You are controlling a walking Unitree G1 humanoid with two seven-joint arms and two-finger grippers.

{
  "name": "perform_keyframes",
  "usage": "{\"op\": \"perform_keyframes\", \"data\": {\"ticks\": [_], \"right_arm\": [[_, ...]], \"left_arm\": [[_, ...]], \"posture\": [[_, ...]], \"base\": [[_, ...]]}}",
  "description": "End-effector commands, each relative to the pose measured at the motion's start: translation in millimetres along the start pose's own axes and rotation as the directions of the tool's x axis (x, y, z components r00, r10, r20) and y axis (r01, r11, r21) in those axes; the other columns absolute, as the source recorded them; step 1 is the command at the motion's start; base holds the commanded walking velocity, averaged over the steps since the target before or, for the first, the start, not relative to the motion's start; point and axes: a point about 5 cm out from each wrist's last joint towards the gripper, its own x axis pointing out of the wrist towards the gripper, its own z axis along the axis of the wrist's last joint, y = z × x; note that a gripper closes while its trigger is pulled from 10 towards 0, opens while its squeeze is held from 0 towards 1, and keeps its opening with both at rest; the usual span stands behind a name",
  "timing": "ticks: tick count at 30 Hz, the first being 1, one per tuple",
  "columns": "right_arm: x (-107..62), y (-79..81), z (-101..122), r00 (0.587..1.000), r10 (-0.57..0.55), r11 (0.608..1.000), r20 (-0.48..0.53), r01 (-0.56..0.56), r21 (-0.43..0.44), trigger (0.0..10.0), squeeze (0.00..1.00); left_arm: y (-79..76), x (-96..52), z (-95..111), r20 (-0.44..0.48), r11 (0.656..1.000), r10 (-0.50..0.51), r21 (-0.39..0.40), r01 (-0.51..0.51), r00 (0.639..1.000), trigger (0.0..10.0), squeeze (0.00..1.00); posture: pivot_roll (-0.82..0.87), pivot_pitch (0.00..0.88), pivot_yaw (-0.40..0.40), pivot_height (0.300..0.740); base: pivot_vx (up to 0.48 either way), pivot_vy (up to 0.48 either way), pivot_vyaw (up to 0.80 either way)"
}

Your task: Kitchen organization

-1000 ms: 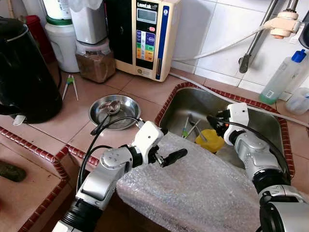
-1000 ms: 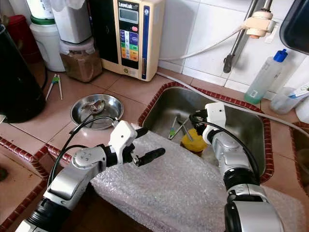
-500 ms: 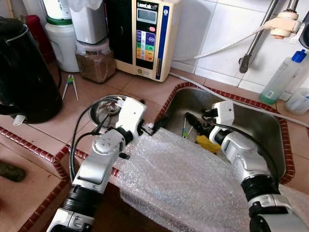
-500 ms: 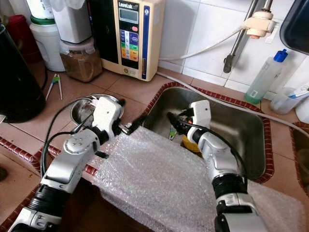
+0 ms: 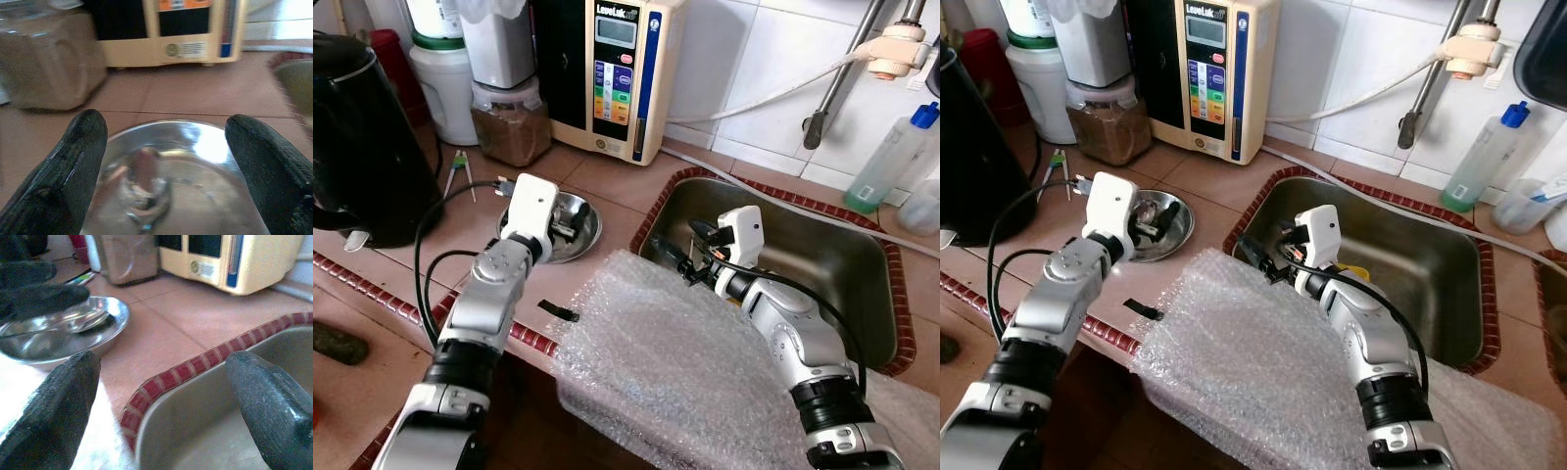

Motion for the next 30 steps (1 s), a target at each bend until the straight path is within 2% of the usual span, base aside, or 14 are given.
{"op": "perform_keyframes", "data": {"ticks": [1,6,11,12,13,17,18,19,20,21,22,23,25,30], "right_arm": [[-4.2,3.2,2.8,0.999,0.032,0.999,-0.003,-0.032,0.006,10.0,1.0],[-7.7,10.1,4.4,0.997,0.08,0.997,-0.014,-0.08,0.008,10.0,1.0],[-9.3,13.6,4.8,0.995,0.095,0.995,-0.031,-0.094,0.015,10.0,1.0],[-9.2,14.0,4.8,0.995,0.097,0.995,-0.034,-0.097,0.013,10.0,1.0],[-9.0,14.6,5.2,0.994,0.102,0.995,-0.037,-0.101,0.01,10.0,1.0],[-8.5,14.0,6.1,0.994,0.1,0.995,-0.038,-0.1,0.006,10.0,1.0],[-8.4,13.8,6.1,0.994,0.099,0.995,-0.039,-0.099,0.005,10.0,1.0],[-8.7,13.9,6.3,0.994,0.103,0.995,-0.041,-0.103,0.006,10.0,1.0],[-9.7,15.7,6.6,0.991,0.13,0.992,-0.045,-0.129,0.014,10.0,1.0],[-10.6,17.1,6.9,0.988,0.149,0.989,-0.049,-0.148,0.02,10.0,1.0],[-12.9,20.3,7.3,0.979,0.196,0.98,-0.063,-0.194,0.033,10.0,0.8],[-14.1,21.5,7.5,0.974,0.214,0.976,-0.069,-0.211,0.042,10.0,0.73],[-18.0,23.2,7.8,0.962,0.26,0.965,-0.086,-0.256,0.058,10.0,0.68],[-22.4,23.7,7.1,0.946,0.304,0.952,-0.112,-0.299,0.065,10.0,0.61]], "left_arm": [[5.1,3.8,-3.2,-0.047,0.999,0.037,0.003,-0.037,0.998,10.0,1.0],[9.1,3.4,-15.6,-0.118,0.998,0.065,-0.014,-0.067,0.991,10.0,1.0],[1.5,0.9,-33.4,-0.205,0.998,0.014,-0.052,-0.025,0.979,10.0,1.0],[0.3,0.7,-35.7,-0.218,0.998,0.006,-0.052,-0.018,0.976,10.0,0.45],[-2.7,0.6,-38.3,-0.23,0.998,-0.021,-0.065,0.007,0.973,10.0,0.0],[-9.8,-1.1,-43.4,-0.268,0.992,-0.093,-0.112,0.065,0.959,10.0,0.0],[-10.2,-1.1,-43.8,-0.272,0.991,-0.097,-0.114,0.068,0.958,9.2,0.0],[-11.4,-1.6,-44.8,-0.28,0.991,-0.11,-0.106,0.083,0.954,6.9,0.0],[-12.7,-2.0,-45.5,-0.286,0.989,-0.126,-0.111,0.098,0.95,3.7,0.0],[-13.6,-2.3,-46.0,-0.29,0.987,-0.138,-0.115,0.109,0.947,3.7,0.0],[-15.5,-2.5,-46.2,-0.294,0.985,-0.158,-0.118,0.128,0.943,2.2,0.0],[-16.1,-2.5,-46.3,-0.297,0.984,-0.164,-0.123,0.133,0.941,1.9,0.0],[-18.7,-2.9,-46.6,-0.305,0.979,-0.19,-0.133,0.156,0.933,0.0,0.0],[-20.8,-2.9,-45.9,-0.306,0.976,-0.205,-0.135,0.171,0.93,0.0,0.0]], "posture": [[-0.03,0.0,-0.027,0.74],[-0.04,0.0,-0.025,0.74],[-0.04,0.0,-0.028,0.74],[-0.03,0.0,-0.029,0.74],[-0.03,0.0,-0.029,0.74],[-0.03,0.0,-0.028,0.74],[-0.03,0.0,-0.027,0.74],[-0.03,0.0,-0.026,0.74],[-0.03,0.0,-0.026,0.74],[-0.03,0.0,-0.026,0.74],[-0.04,0.0,-0.025,0.74],[-0.04,0.0,-0.025,0.74],[-0.04,0.0,-0.028,0.74],[-0.04,0.0,-0.031,0.74]], "base": [[0.0,0.0,0.0],[0.0,0.0,0.0],[0.0,0.0,0.0],[0.0,0.0,0.0],[0.0,0.0,0.0],[0.0,0.0,0.0],[0.0,0.0,0.0],[0.0,0.0,0.0],[0.0,0.0,0.0],[0.0,0.0,0.0],[0.0,0.0,0.0],[0.0,0.0,0.0],[0.0,0.0,0.0],[0.0,0.0,0.0]]}}
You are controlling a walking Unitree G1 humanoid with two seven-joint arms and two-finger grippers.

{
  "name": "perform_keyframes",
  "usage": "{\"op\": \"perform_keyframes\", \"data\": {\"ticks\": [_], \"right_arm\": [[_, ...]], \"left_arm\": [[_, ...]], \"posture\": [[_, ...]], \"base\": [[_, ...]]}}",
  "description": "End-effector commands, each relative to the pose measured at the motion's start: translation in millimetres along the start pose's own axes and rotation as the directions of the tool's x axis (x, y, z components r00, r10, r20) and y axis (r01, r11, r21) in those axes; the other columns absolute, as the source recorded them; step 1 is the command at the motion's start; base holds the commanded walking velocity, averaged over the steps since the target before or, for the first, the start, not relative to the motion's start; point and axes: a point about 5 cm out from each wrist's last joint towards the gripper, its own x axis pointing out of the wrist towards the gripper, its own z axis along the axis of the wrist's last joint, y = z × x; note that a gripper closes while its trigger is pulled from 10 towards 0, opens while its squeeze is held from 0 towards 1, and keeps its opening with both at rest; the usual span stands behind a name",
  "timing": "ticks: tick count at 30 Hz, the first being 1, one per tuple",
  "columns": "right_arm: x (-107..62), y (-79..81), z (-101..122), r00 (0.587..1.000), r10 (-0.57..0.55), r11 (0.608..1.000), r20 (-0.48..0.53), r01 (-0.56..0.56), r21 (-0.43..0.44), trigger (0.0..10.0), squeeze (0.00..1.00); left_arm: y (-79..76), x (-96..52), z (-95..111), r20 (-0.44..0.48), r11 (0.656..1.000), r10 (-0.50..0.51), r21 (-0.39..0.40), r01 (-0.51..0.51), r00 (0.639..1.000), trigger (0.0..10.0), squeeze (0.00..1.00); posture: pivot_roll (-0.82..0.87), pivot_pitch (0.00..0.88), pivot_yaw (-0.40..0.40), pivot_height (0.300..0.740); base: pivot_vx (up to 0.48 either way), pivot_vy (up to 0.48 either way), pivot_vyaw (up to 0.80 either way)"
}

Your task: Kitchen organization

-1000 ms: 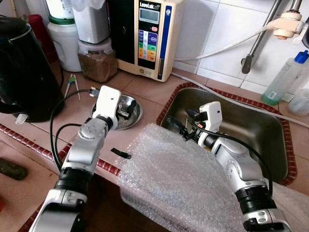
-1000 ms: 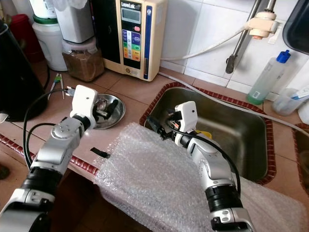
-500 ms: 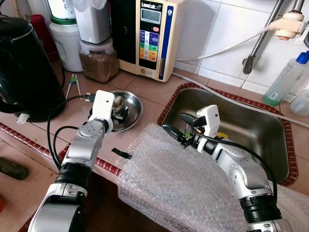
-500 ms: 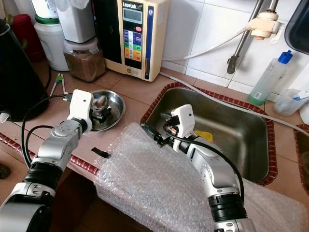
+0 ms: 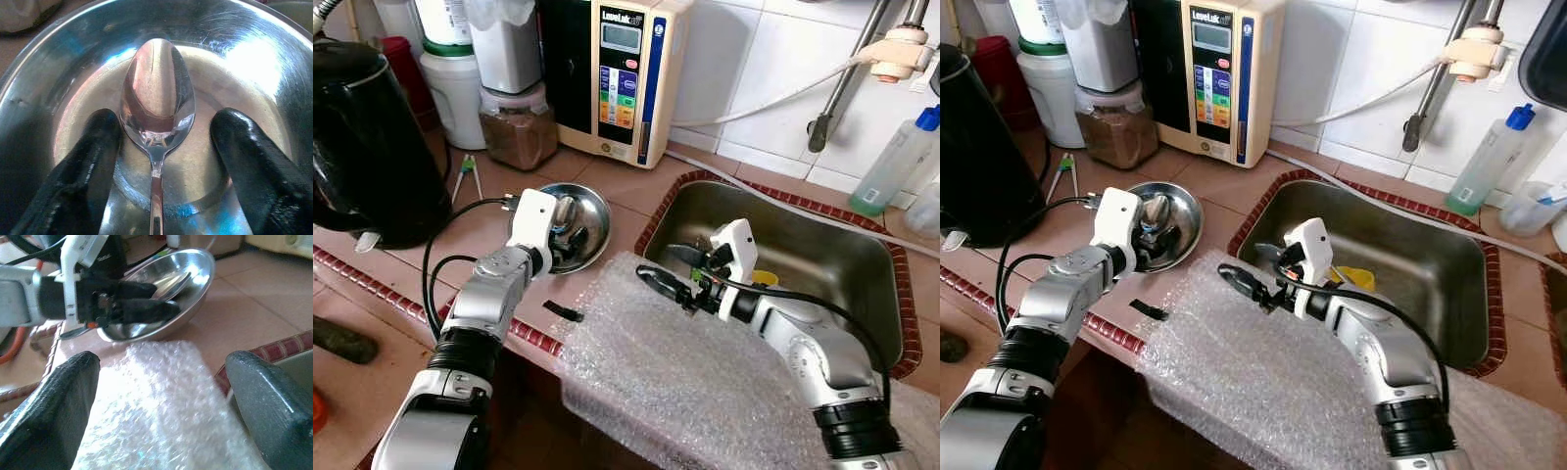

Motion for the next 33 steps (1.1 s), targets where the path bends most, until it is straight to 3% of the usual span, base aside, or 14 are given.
{"op": "perform_keyframes", "data": {"ticks": [1,5,10,13,15,16,18,24,33], "right_arm": [[-1.9,4.0,2.5,0.999,0.04,0.999,-0.013,-0.04,-0.012,10.0,0.56],[-4.9,5.2,2.6,0.997,0.064,0.998,-0.036,-0.065,-0.01,10.0,0.43],[-5.8,7.1,1.6,0.994,0.091,0.996,-0.055,-0.091,-0.003,10.0,0.41],[-6.5,8.7,1.5,0.992,0.106,0.994,-0.064,-0.106,0.002,10.0,0.32],[-6.8,9.0,1.4,0.991,0.111,0.994,-0.068,-0.111,0.003,10.0,0.32],[-7.6,10.2,0.7,0.989,0.125,0.992,-0.075,-0.125,0.008,10.0,0.22],[-8.7,11.3,0.2,0.987,0.139,0.99,-0.084,-0.139,0.012,10.0,0.14],[-10.3,12.0,-0.4,0.984,0.152,0.988,-0.096,-0.151,0.02,10.0,0.02],[-11.5,12.7,-0.4,0.981,0.167,0.986,-0.102,-0.165,0.027,10.0,0.0]], "left_arm": [[-6.8,1.4,-18.3,-0.085,0.999,-0.03,-0.015,0.029,0.996,0.0,0.0],[-2.8,1.4,-12.9,-0.063,1.0,-0.001,-0.01,0.0,0.998,0.0,0.0],[-0.7,0.6,-11.5,-0.062,1.0,0.003,-0.015,-0.004,0.998,0.0,0.0],[0.1,0.4,-11.1,-0.056,1.0,0.009,-0.015,-0.01,0.998,0.0,0.0],[0.2,0.4,-10.9,-0.054,1.0,0.011,-0.017,-0.012,0.998,0.0,0.0],[0.9,0.4,-10.2,-0.048,1.0,0.018,-0.019,-0.019,0.999,0.0,0.0],[2.4,0.2,-8.4,-0.035,0.999,0.032,-0.023,-0.033,0.999,0.0,0.0],[3.3,-0.4,-3.4,-0.008,0.999,0.043,-0.029,-0.043,0.999,0.0,0.0],[2.2,-0.4,14.1,0.099,0.998,0.051,-0.05,-0.046,0.994,0.0,0.0]], "posture": [[-0.04,0.0,-0.033,0.74],[-0.04,0.0,-0.036,0.74],[-0.04,0.0,-0.037,0.74],[-0.04,0.0,-0.039,0.74],[-0.04,0.0,-0.039,0.74],[-0.04,0.0,-0.04,0.74],[-0.04,0.0,-0.042,0.74],[-0.04,0.0,-0.045,0.74],[-0.04,0.0,-0.047,0.74]], "base": [[0.0,0.0,0.0],[0.0,0.0,0.0],[0.0,0.0,0.0],[0.0,0.0,0.0],[0.0,0.0,0.0],[0.0,0.0,0.0],[0.0,0.0,0.0],[0.0,0.0,0.0],[0.0,0.0,0.0]]}}
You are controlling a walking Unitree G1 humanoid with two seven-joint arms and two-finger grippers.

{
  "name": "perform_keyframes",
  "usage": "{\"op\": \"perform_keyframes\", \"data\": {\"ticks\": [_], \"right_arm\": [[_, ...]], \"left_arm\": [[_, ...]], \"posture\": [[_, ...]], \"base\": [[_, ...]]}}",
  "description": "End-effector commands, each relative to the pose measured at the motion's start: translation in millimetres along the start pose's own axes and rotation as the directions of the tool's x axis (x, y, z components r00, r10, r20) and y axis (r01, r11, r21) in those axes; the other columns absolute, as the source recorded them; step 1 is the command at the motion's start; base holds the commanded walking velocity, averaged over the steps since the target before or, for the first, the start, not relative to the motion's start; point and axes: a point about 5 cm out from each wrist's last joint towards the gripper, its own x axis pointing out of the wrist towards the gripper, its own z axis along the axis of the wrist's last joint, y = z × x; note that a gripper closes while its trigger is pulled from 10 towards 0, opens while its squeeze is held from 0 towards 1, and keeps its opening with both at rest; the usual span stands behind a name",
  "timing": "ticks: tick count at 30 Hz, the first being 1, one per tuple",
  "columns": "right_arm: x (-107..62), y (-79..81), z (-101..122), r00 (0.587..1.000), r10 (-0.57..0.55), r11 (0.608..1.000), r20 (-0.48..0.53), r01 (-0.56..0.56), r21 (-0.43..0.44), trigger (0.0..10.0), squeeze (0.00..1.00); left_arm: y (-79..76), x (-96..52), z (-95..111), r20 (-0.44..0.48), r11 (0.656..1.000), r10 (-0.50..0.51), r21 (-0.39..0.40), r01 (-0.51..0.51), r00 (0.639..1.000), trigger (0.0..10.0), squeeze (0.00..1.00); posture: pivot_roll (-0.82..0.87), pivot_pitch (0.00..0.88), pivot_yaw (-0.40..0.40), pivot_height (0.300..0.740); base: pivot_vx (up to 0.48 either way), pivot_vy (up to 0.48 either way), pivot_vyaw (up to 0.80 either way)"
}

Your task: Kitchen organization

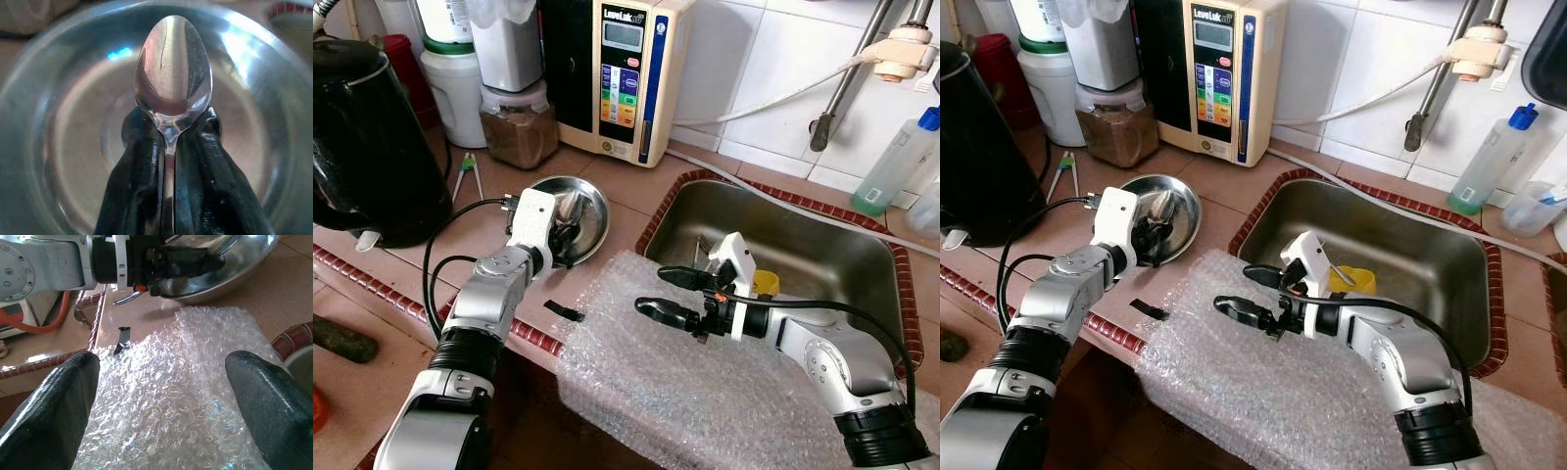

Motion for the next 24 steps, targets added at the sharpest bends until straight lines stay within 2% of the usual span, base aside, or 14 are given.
{"op": "perform_keyframes", "data": {"ticks": [1,4,14,16,18,22,24], "right_arm": [[-3.1,2.0,3.9,1.0,0.014,1.0,0.0,-0.014,-0.015,10.0,0.0],[-3.0,1.8,4.0,1.0,0.014,1.0,0.0,-0.014,-0.015,10.0,0.0],[-2.5,-2.9,5.5,1.0,-0.013,1.0,0.005,0.013,-0.021,10.0,0.0],[-2.3,-4.6,5.8,1.0,-0.026,0.999,0.008,0.027,-0.023,10.0,0.0],[-1.5,-7.5,7.2,0.998,-0.052,0.998,0.019,0.052,-0.03,10.0,0.0],[-0.1,-11.8,11.0,0.995,-0.086,0.996,0.042,0.087,-0.031,10.0,0.0],[-0.1,-12.2,11.5,0.995,-0.089,0.995,0.046,0.091,-0.033,10.0,0.0]], "left_arm": [[-2.1,0.4,10.2,0.054,1.0,-0.004,-0.007,0.004,0.999,0.0,0.0],[-2.6,0.0,18.5,0.114,1.0,0.006,-0.007,-0.005,0.993,0.0,0.0],[1.3,-1.6,31.3,0.206,0.999,0.042,-0.028,-0.036,0.978,0.0,0.0],[1.8,-2.5,37.7,0.248,0.999,0.048,-0.025,-0.043,0.967,0.0,0.0],[0.0,-4.8,50.7,0.332,0.999,0.05,-0.037,-0.04,0.942,0.0,0.0],[-4.3,-8.9,66.8,0.434,0.999,0.044,-0.034,-0.032,0.9,0.0,0.0],[-4.8,-10.1,70.9,0.46,0.999,0.047,-0.035,-0.035,0.887,0.0,0.0]], "posture": [[-0.04,0.0,-0.047,0.74],[-0.04,0.0,-0.048,0.74],[-0.04,0.0,-0.051,0.74],[-0.04,0.0,-0.051,0.74],[-0.04,0.0,-0.052,0.74],[-0.04,0.0,-0.051,0.74],[-0.04,0.0,-0.052,0.74]], "base": [[0.0,0.0,0.0],[0.0,0.0,0.0],[0.0,0.0,0.0],[0.0,0.0,0.0],[0.0,0.0,0.0],[0.0,0.0,0.0],[0.0,0.0,0.0]]}}
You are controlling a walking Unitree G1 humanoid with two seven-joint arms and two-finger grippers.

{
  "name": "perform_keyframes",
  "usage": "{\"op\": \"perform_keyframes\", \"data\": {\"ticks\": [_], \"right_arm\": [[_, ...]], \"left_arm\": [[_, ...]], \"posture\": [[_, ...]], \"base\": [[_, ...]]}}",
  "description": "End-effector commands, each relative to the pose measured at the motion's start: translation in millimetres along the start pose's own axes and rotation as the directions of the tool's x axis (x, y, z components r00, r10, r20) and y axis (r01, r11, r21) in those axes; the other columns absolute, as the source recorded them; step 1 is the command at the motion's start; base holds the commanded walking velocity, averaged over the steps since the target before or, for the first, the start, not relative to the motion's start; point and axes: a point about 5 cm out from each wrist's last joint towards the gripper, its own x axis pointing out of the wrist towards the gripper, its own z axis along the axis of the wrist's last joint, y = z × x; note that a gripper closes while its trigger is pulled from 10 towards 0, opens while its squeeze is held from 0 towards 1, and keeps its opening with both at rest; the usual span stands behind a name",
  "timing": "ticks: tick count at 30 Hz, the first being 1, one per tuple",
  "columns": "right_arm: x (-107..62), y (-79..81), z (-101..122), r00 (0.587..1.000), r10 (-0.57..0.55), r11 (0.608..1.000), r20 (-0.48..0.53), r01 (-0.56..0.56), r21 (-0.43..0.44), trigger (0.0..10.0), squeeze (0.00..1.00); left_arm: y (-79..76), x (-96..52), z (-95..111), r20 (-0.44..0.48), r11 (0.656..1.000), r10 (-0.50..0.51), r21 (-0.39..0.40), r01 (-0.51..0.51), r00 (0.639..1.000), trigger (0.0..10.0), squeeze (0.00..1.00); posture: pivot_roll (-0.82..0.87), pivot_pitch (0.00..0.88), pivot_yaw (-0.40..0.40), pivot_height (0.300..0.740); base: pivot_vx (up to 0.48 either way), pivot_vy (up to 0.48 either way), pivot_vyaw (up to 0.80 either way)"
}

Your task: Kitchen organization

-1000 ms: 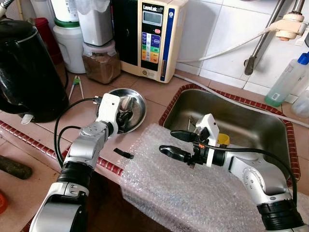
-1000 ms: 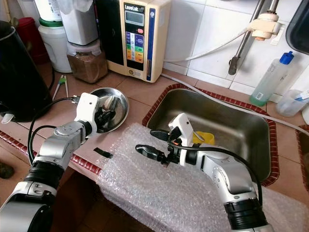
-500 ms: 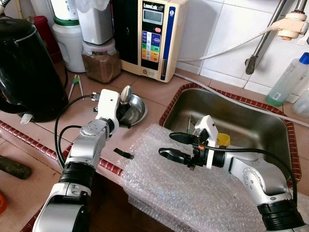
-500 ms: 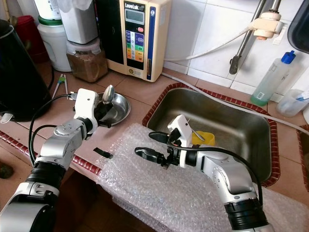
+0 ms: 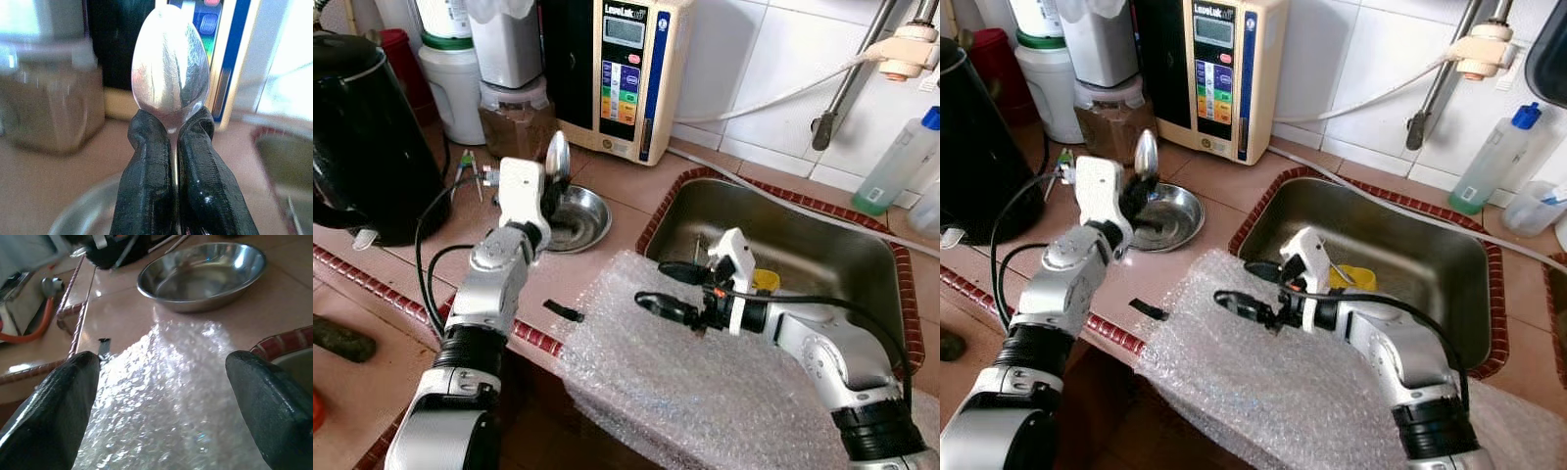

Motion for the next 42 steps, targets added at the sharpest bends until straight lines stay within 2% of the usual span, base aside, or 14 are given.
{"op": "perform_keyframes", "data": {"ticks": [1,5,8,9,13,18,21,23,29,34,35,36,37,42], "right_arm": [[-2.0,-4.5,4.8,0.999,-0.033,0.999,0.013,0.033,-0.017,10.0,0.0],[-1.6,-8.9,8.6,0.996,-0.076,0.996,0.045,0.078,-0.031,10.0,0.0],[-0.7,-20.4,26.5,0.97,-0.176,0.982,0.166,0.184,-0.032,10.0,0.0],[-2.4,-26.0,38.0,0.946,-0.22,0.974,0.237,0.225,0.002,10.0,0.0],[-7.6,-32.5,53.2,0.911,-0.252,0.968,0.327,0.234,0.095,10.0,0.0],[-11.4,-33.3,58.4,0.897,-0.237,0.97,0.372,0.195,0.148,10.0,0.0],[-11.0,-32.6,60.0,0.892,-0.233,0.969,0.388,0.178,0.172,10.0,0.0],[-10.3,-31.0,65.6,0.879,-0.222,0.969,0.421,0.149,0.199,10.0,0.0],[-10.0,-34.6,71.4,0.855,-0.255,0.959,0.451,0.164,0.233,10.0,0.0],[-1.1,-37.0,72.7,0.843,-0.297,0.946,0.449,0.196,0.257,10.0,0.0],[0.3,-37.0,73.1,0.842,-0.298,0.945,0.449,0.196,0.261,8.5,0.0],[3.6,-37.7,73.6,0.839,-0.307,0.942,0.449,0.201,0.268,1.0,0.0],[4.9,-38.4,73.8,0.837,-0.314,0.94,0.448,0.206,0.273,0.0,0.0],[4.4,-46.0,71.9,0.825,-0.373,0.918,0.424,0.261,0.299,0.0,0.0]], "left_arm": [[-3.4,3.2,15.3,0.08,1.0,-0.005,-0.009,0.006,0.997,0.0,0.0],[-10.2,3.7,23.9,0.149,0.999,-0.034,-0.027,0.039,0.988,0.0,0.0],[-24.7,2.2,22.6,0.166,0.991,-0.126,-0.015,0.13,0.978,0.0,0.0],[-32.8,0.4,21.7,0.174,0.984,-0.177,0.015,0.177,0.969,0.0,0.0],[-47.1,-2.9,17.8,0.179,0.97,-0.244,0.037,0.242,0.953,0.0,0.0],[-76.2,-9.0,3.6,0.148,0.933,-0.36,0.055,0.355,0.921,0.0,0.0],[-85.2,-10.9,0.3,0.139,0.918,-0.397,0.073,0.39,0.907,0.0,0.0],[-98.5,-13.6,-3.0,0.127,0.892,-0.451,0.105,0.44,0.884,0.0,0.0],[-118.0,-19.9,-10.5,0.108,0.852,-0.52,0.137,0.505,0.848,0.0,0.0],[-125.6,-24.2,-12.2,0.11,0.842,-0.537,0.137,0.522,0.836,0.0,0.0],[-125.9,-24.5,-12.3,0.11,0.841,-0.538,0.137,0.524,0.836,0.0,0.0],[-126.5,-25.2,-13.1,0.109,0.84,-0.54,0.14,0.525,0.835,0.0,0.0],[-126.6,-25.2,-13.1,0.11,0.84,-0.539,0.139,0.524,0.835,0.0,0.0],[-124.3,-25.3,-12.1,0.114,0.848,-0.526,0.144,0.51,0.843,0.0,0.0]], "posture": [[-0.04,0.0,-0.052,0.74],[-0.04,0.0,-0.052,0.74],[-0.04,0.0,-0.051,0.74],[-0.04,0.0,-0.05,0.74],[-0.04,0.0,-0.051,0.74],[-0.04,0.0,-0.053,0.74],[-0.04,0.0,-0.053,0.74],[-0.05,0.0,-0.052,0.74],[-0.05,0.0,-0.05,0.74],[-0.05,0.0,-0.049,0.74],[-0.05,0.0,-0.049,0.74],[-0.05,0.0,-0.049,0.74],[-0.04,0.0,-0.051,0.74],[-0.04,0.0,-0.053,0.74]], "base": [[0.0,0.0,0.0],[0.0,0.0,0.0],[0.0,0.0,0.0],[0.0,0.0,0.0],[0.0,0.0,0.0],[0.0,0.0,0.0],[0.0,0.0,0.0],[0.0,0.0,0.0],[0.0,0.0,0.0],[0.0,0.0,0.0],[0.0,0.0,0.0],[0.0,0.0,0.0],[0.0,0.0,0.0],[0.0,0.0,0.0]]}}
